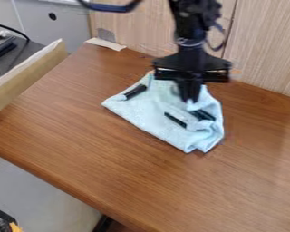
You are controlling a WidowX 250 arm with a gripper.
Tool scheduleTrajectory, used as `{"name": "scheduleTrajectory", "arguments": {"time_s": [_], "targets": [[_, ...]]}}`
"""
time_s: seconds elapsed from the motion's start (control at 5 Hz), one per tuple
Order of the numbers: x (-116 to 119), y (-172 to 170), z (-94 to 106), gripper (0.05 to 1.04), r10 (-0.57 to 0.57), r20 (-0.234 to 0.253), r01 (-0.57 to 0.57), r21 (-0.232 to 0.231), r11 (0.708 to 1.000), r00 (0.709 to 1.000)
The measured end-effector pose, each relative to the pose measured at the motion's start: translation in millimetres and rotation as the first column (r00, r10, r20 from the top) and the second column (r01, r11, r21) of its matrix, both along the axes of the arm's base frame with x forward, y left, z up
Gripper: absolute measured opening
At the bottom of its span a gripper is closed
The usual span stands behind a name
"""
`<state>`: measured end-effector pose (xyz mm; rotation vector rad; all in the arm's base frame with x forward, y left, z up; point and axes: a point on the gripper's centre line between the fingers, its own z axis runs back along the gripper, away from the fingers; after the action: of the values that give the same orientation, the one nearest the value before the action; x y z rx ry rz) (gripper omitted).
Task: Unfold the cloth from middle to top right
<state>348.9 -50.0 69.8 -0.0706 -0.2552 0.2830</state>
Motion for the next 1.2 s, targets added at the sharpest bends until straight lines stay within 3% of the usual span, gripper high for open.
{"name": "scheduleTrajectory", "arguments": {"time_s": [0.2, 0.4, 0.6, 0.8, 1.0, 1.2], "targets": [[26, -26, -9.1, 0.064, -0.066, 0.008, 0.067, -0.052, 0.996, 0.998], [42, -50, -23.6, 0.064, -0.135, 0.004, 0.135, -0.065, 0.989, 0.991], [45, -69, -47.8, 0.064, -0.172, -0.013, 0.17, -0.088, 0.982, 0.985], [45, -81, -71.8, 0.064, -0.198, -0.036, 0.195, -0.074, 0.978, 0.98], [49, -88, -76.9, 0.079, -0.23, -0.042, 0.227, -0.062, 0.972, 0.972], [47, -86, -77.1, 0.227, -0.234, -0.063, 0.231, -0.049, 0.972, 0.97]]}}
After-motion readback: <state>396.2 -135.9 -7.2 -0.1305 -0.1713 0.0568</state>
